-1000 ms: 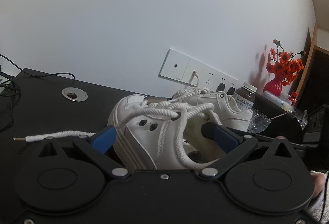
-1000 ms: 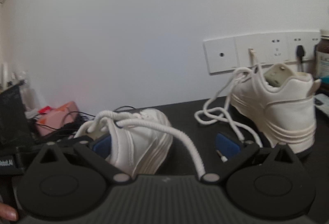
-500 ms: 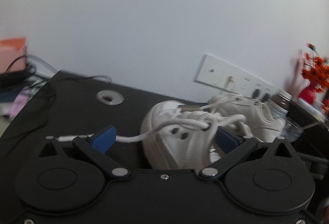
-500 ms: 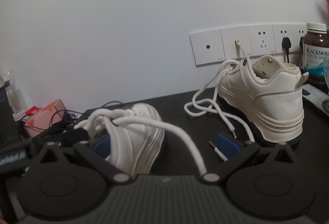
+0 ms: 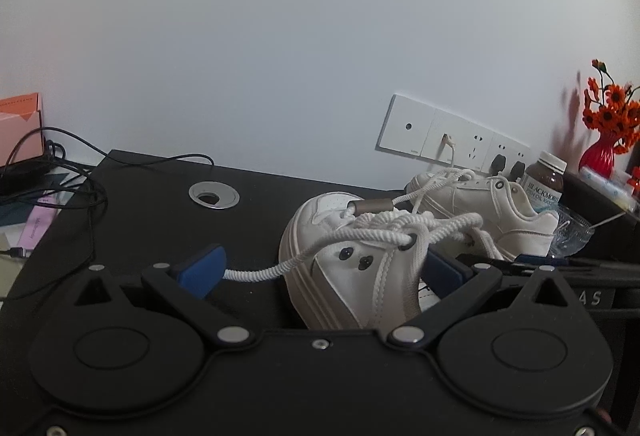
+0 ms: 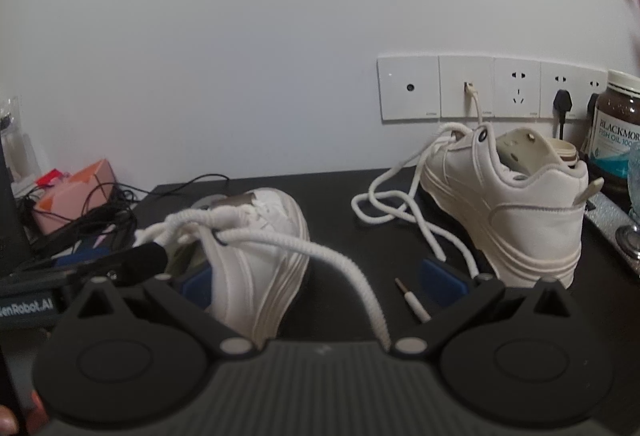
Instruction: Lace up shoes with both hands
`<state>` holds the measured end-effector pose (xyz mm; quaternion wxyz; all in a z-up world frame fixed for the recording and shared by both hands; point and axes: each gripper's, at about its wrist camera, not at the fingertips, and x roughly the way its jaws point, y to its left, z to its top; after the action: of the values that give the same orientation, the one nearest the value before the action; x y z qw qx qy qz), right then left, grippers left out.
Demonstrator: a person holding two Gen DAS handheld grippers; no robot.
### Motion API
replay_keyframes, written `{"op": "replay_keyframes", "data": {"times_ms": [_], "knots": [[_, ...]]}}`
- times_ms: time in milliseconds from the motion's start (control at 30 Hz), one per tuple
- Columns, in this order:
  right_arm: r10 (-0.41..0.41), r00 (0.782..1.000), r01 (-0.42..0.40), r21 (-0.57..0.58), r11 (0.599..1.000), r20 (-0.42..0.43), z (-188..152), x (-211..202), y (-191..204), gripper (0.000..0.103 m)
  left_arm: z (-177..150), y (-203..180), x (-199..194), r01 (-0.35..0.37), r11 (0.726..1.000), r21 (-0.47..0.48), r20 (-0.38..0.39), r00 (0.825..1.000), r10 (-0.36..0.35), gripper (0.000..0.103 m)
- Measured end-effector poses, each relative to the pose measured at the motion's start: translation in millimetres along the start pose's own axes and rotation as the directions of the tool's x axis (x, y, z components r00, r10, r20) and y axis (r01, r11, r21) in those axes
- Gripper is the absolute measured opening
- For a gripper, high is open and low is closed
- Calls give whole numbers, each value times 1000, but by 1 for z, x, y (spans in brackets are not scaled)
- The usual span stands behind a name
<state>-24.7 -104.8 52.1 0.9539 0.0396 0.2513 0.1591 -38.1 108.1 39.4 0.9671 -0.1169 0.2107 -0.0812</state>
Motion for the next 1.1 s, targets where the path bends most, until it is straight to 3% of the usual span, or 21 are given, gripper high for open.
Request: {"op": "replay_keyframes", "data": {"times_ms": [533, 1100], "knots": [[-5, 1000, 2, -98, 995, -27, 6, 2, 1, 102, 0, -1, 3, -31, 999, 36, 7, 1000, 31, 103], [-21, 999, 17, -108, 994, -40, 8, 2, 1, 102, -2, 4, 6, 1, 1000, 30, 29, 1000, -2, 103]]}}
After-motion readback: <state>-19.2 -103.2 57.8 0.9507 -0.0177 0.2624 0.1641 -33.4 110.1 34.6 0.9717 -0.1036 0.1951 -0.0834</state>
